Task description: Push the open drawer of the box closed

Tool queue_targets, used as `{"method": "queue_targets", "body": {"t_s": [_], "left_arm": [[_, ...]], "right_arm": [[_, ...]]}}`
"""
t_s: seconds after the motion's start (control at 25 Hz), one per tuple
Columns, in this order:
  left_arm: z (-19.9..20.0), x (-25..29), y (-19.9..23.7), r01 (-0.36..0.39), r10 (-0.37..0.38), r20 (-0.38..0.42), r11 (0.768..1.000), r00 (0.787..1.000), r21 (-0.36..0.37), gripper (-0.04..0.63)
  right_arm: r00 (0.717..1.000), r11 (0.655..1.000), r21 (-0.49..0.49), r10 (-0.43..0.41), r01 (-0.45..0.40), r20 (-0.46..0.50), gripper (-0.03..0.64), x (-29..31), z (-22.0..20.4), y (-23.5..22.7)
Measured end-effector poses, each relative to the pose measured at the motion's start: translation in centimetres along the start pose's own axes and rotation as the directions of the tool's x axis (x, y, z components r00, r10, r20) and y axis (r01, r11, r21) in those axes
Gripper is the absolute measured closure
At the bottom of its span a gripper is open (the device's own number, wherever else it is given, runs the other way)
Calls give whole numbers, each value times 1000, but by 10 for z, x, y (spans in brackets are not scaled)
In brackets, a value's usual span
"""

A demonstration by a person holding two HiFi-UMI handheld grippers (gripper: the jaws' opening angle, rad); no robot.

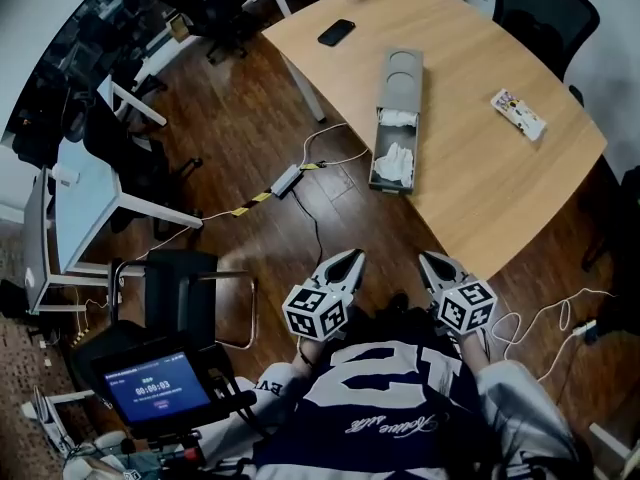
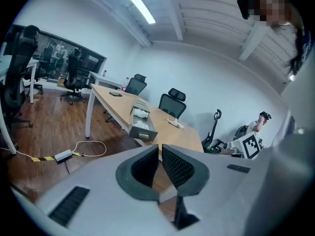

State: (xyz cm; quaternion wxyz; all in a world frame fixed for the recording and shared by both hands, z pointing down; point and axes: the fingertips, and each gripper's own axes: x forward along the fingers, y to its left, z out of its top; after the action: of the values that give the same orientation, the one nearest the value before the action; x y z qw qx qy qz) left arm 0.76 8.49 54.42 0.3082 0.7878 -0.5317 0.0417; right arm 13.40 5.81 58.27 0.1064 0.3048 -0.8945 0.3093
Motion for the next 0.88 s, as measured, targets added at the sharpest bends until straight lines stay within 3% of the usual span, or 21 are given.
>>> {"method": "queue_targets", "body": {"t_s": [0.4,0.88], "left_arm": [[11,-7,20,-81,81,-15,997,997,-13,569],[40,51,39,32,-20,-99,992,995,121,569]], "right_arm": [[999,1000,-6,31,-31,-13,618,35,3,-10],[999,999,-27,-32,32,-10,618,89,37,-38]]}}
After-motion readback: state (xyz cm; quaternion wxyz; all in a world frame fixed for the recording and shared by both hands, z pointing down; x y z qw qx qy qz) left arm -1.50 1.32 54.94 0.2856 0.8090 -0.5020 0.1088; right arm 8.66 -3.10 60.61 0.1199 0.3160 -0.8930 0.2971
